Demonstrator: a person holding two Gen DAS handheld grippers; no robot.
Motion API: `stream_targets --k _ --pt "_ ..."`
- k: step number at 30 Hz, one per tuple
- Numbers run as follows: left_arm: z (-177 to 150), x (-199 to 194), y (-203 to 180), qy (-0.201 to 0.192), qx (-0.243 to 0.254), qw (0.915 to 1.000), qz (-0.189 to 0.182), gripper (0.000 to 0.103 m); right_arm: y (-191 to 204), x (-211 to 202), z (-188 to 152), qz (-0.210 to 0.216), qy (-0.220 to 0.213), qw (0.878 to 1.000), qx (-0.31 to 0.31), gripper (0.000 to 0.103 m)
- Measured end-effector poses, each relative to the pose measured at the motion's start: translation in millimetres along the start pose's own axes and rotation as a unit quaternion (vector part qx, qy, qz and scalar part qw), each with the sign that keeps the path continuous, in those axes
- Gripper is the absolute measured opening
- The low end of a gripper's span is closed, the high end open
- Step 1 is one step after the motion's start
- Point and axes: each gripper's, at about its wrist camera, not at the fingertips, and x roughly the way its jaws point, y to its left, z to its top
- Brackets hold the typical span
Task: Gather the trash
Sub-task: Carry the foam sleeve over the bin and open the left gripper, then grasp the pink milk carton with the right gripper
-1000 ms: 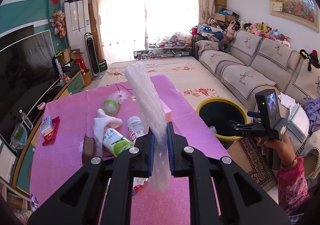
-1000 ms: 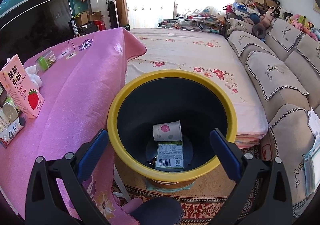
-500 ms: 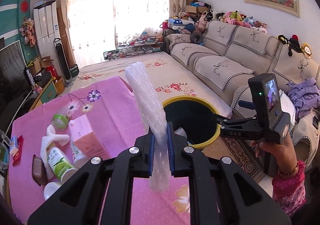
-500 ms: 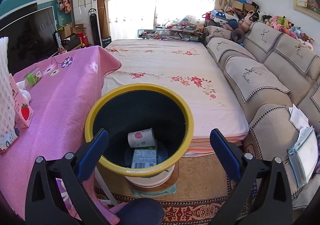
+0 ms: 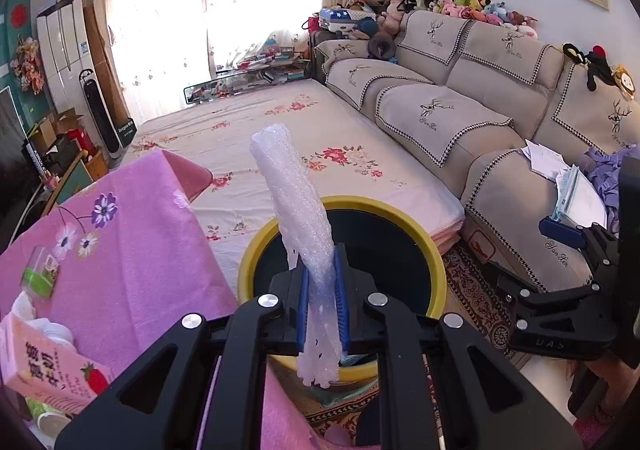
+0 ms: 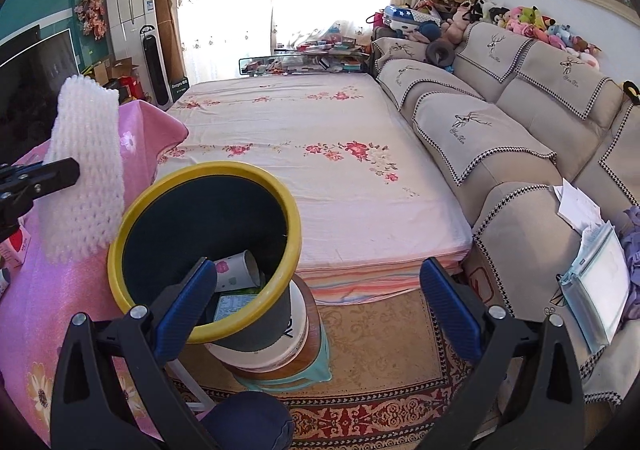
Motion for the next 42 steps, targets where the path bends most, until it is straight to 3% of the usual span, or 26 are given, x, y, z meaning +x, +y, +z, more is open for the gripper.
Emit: stream_targets --k 6,11,16,23,28,32,35,39,42 --pt "8 49 -14 0.024 0.006 0.9997 0.001 0.012 -7 13 -5 -0.001 0.011 1.0 0.007 0.097" --pt "11 66 -19 0.031 0.005 0.9995 0.003 0.014 -12 20 -9 -0.003 0.018 1.0 0.012 0.097" --pt "14 61 -17 0.025 0.002 0.9997 0.0 0.047 -13 21 -12 -0.005 0.022 1.0 0.014 0.097" --pt "15 -4 6 -0.008 -0.021 0.9996 -0.017 0.05 -4 15 -11 -0.002 0.02 1.0 0.007 0.097" --pt "-8 -79 45 -0.045 -0.042 0.9981 -0.004 0.067 16 3 -8 0.015 0.013 1.0 -0.005 0.097" --pt "-45 -137 91 -0.061 -0.067 0.9953 0.034 0.075 53 -11 -5 0.046 0.004 0.999 -0.028 0.097" --pt "-81 -178 135 -0.065 -0.096 0.9907 0.072 0.082 95 -32 -5 0.095 -0.02 0.994 -0.053 0.097" --pt "-125 -226 192 -0.074 -0.127 0.9762 0.159 0.086 156 -65 -9 0.172 -0.052 0.98 -0.087 0.097" --pt "-154 -249 223 -0.076 -0.16 0.9656 0.19 0.086 200 -80 -8 0.209 -0.058 0.969 -0.118 0.097"
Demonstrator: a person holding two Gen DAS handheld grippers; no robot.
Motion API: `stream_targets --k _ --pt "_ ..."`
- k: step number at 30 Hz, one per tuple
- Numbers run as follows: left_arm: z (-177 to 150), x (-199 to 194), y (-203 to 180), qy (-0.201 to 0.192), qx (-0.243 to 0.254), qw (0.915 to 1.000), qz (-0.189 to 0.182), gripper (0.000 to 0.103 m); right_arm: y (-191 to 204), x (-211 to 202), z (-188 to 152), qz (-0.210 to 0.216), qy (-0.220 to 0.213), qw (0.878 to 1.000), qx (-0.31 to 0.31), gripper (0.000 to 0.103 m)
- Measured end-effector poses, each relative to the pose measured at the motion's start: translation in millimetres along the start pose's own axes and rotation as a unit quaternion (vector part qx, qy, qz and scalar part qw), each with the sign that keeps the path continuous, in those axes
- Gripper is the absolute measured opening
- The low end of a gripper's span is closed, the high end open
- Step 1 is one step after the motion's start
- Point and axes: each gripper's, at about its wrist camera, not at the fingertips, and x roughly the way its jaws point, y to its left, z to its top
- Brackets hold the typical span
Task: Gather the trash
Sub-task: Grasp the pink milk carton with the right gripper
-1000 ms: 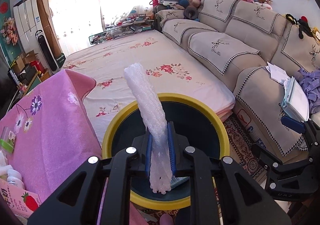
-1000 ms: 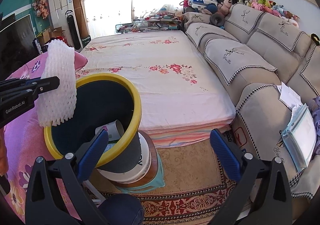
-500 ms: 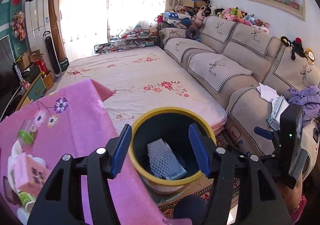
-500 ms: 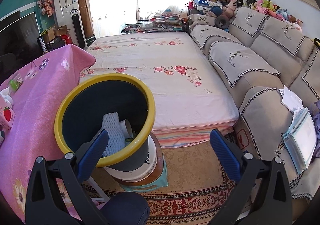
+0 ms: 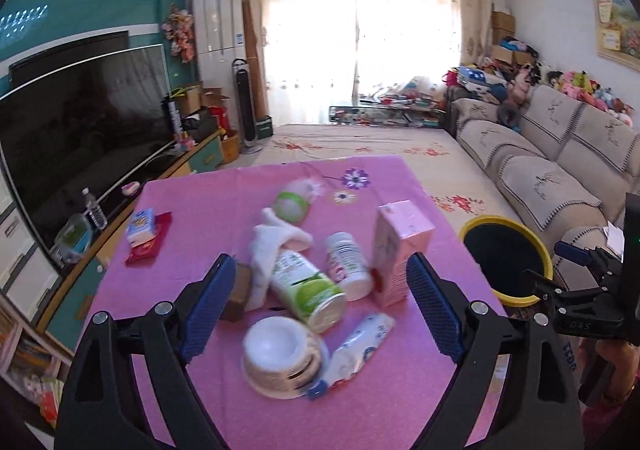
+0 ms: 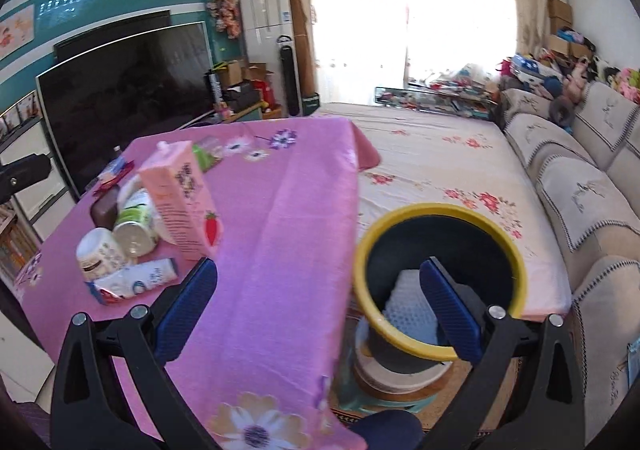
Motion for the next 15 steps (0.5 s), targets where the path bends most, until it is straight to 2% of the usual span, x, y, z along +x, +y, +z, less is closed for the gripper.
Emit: stream_targets --k 3,7,13,15 --pt "-15 -7 37 0.002 -0.027 0.9996 0.013 0.086 38 6 12 0.03 -0.008 0.999 -0.016 0.091" --pt "-32 -11 71 0.007 -0.044 0.9989 0.017 0.086 81 22 26 0.043 -0.007 0.998 -0.036 0.089" --pt "-43 -18 81 0.008 -0.059 0.9981 0.014 0.086 108 65 42 0.028 0.015 0.999 -0.032 0.089" --pt "-44 -18 83 0.009 -0.064 0.9978 0.016 0.086 111 77 48 0.028 0.022 0.999 -0.026 0.085"
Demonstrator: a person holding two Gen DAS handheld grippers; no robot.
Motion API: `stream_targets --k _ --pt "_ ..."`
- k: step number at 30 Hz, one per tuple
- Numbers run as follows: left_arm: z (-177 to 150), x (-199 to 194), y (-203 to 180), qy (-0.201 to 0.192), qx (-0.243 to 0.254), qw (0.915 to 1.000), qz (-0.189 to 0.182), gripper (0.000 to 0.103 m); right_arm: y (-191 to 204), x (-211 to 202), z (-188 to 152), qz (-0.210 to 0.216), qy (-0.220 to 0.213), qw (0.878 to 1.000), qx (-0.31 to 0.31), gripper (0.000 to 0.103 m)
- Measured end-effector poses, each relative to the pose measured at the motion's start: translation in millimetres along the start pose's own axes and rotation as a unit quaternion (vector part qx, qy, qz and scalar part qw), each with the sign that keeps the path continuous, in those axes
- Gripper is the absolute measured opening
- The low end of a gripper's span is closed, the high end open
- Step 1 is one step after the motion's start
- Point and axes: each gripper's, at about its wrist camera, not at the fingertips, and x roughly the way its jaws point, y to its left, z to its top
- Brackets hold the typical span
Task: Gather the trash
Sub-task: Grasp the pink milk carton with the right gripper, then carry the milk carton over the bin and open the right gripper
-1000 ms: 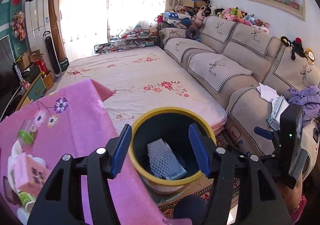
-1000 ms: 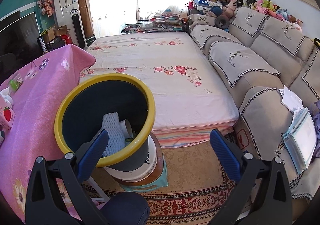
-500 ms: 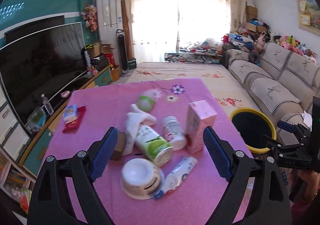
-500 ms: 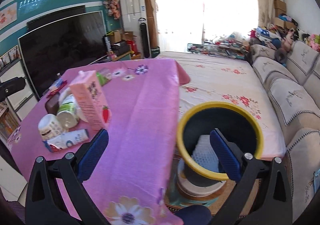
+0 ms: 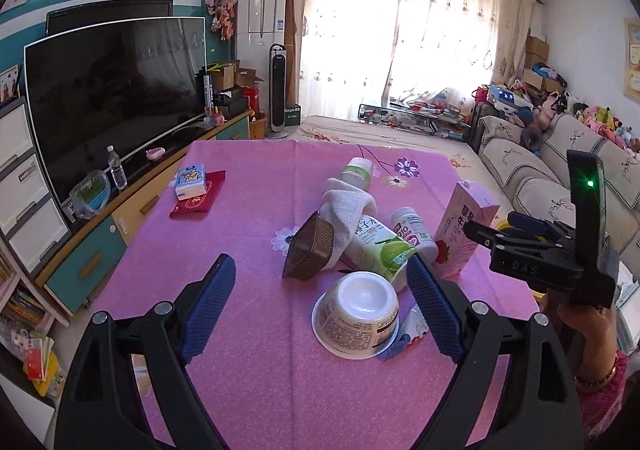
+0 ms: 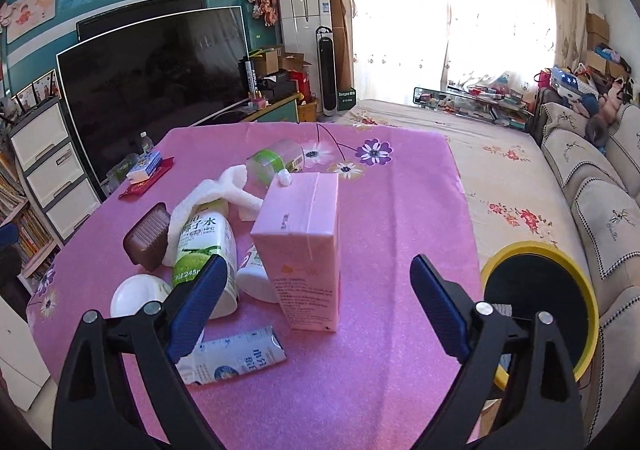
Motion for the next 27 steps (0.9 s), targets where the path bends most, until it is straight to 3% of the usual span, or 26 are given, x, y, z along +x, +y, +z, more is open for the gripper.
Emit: stream_targets --k 2,5,13,19,24,27 --pt "-2 1 4 0.002 -0.004 1.0 0.0 0.086 1 9 4 0.001 0.004 1.0 0.004 0.078" --pt "0 2 -1 0.006 -0.008 1.0 0.001 0.086 1 16 7 0.0 0.013 1.0 0.008 0.037" --pt "1 11 -3 0.011 -0.007 0.9999 -0.005 0.086 -18 -19 15 0.006 -0.019 1.0 0.015 0.036" --pt "-1 17 -11 0.016 0.0 0.9998 -0.011 0.086 -87 -53 14 -0.069 -0.048 0.995 0.061 0.037" --pt "-3 22 -21 0.018 0.008 0.9997 -0.017 0.086 -157 -50 -2 -0.137 -0.031 0.985 0.103 0.037" --pt "-3 25 -28 0.022 0.011 0.9995 -0.019 0.086 -189 -34 -14 -0.156 -0.007 0.981 0.118 0.037"
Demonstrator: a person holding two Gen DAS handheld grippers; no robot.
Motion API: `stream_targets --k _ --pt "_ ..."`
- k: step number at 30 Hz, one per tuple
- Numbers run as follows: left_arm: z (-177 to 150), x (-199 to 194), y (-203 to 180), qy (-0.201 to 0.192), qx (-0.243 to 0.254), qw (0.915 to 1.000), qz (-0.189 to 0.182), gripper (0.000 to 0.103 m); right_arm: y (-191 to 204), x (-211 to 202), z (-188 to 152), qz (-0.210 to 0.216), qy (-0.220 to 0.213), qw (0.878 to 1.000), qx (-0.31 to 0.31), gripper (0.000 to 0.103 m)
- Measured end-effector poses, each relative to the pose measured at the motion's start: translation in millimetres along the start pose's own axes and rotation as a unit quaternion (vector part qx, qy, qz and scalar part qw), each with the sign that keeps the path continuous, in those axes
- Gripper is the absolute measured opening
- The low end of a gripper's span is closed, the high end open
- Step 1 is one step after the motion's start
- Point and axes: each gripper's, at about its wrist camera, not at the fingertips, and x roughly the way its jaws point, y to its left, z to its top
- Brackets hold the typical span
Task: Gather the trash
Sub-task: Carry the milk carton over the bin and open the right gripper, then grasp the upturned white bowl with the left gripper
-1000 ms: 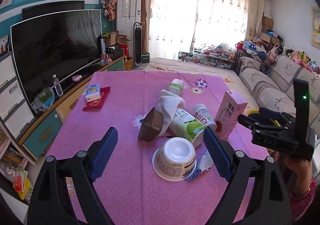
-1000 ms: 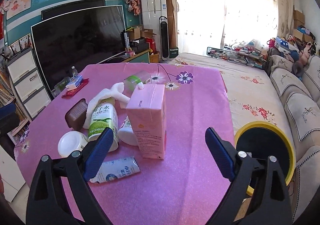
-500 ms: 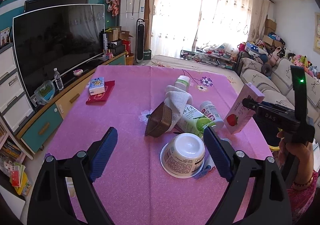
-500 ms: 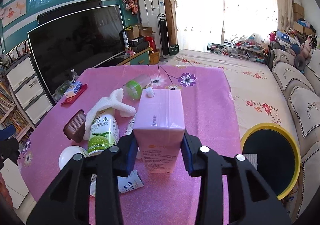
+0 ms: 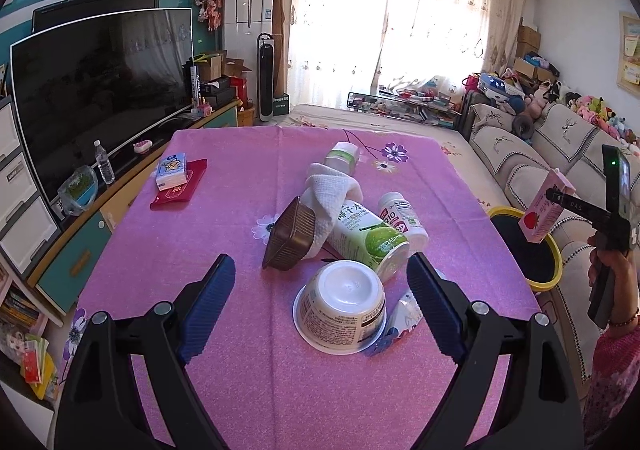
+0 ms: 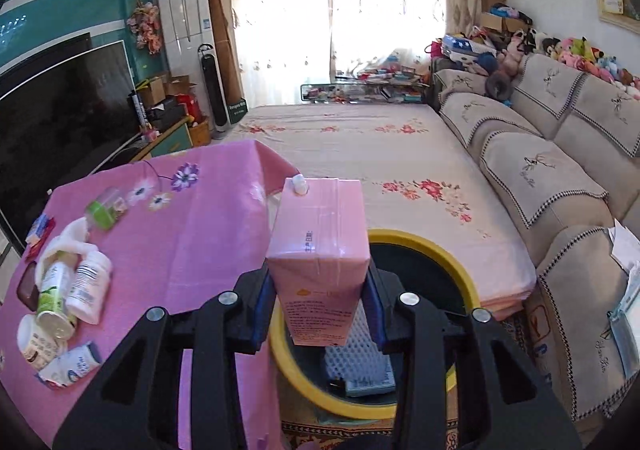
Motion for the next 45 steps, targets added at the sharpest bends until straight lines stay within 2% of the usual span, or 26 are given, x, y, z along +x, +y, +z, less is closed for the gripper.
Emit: stream_targets --k 7,9,10,16,23,27,35,38,45 --pt "-1 9 -11 0.01 0.009 0.9999 -0.003 0.087 -28 48 -13 -0.022 0.038 0.999 0.021 0.039" --pt "-1 10 -11 0.011 0.01 0.9999 -0.003 0.087 -30 53 -16 -0.024 0.036 0.999 0.027 0.058" --pt "-2 11 -12 0.012 0.01 0.9999 -0.003 0.087 -31 53 -17 -0.027 0.034 0.999 0.029 0.059" --pt "-7 21 -10 0.022 0.008 0.9997 -0.004 0.086 -25 32 -20 -0.021 0.017 0.999 0.033 0.062" --pt "-17 45 -13 0.046 0.022 0.9987 -0.001 0.086 0 0 -28 0.009 -0.004 1.0 0.021 0.065" --pt "-20 61 -19 0.056 0.039 0.9976 0.006 0.08 13 -12 -34 0.027 -0.007 1.0 0.012 0.065" --pt "-24 98 -26 0.083 0.054 0.9951 0.001 0.079 26 -12 -39 0.042 0.001 0.999 0.004 0.066" --pt "-25 111 -28 0.092 0.053 0.9943 0.002 0.071 27 -10 -41 0.045 0.005 0.999 0.005 0.066" --pt "-24 125 -23 0.096 0.051 0.9941 -0.003 0.072 30 -8 -42 0.049 0.009 0.999 0.004 0.066"
